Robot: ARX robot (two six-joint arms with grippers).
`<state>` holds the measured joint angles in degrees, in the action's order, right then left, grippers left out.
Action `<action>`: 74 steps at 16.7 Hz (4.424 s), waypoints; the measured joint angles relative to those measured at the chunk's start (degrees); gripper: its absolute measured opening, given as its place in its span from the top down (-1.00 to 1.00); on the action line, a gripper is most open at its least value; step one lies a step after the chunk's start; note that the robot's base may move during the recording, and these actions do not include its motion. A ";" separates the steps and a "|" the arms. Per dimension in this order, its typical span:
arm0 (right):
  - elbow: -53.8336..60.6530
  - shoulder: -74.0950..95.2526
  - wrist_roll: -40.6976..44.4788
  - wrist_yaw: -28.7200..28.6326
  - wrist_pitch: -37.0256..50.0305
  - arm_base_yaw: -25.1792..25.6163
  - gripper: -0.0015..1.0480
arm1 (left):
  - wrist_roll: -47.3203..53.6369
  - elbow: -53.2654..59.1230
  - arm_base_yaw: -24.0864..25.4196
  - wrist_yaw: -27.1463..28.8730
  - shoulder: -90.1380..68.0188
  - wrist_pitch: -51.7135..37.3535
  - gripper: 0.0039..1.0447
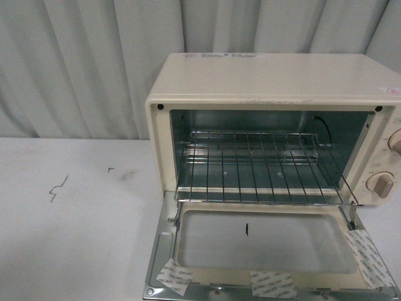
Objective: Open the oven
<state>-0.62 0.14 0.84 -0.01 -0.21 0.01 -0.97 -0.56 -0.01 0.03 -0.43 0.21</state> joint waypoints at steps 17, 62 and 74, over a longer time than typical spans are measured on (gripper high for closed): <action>0.00 0.00 0.00 0.00 0.00 0.00 -0.87 | 0.00 0.00 0.00 0.00 0.02 0.00 -0.88; 0.00 0.00 0.00 0.07 0.04 0.00 -0.87 | 0.00 0.00 0.00 -0.02 0.00 -0.11 -0.88; 0.00 0.00 0.00 0.00 0.00 0.00 -0.87 | 0.17 0.00 0.00 -0.02 0.00 0.00 -0.88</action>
<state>-0.62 0.14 0.84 -0.01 -0.21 0.01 -0.80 -0.56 -0.01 0.01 -0.43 0.21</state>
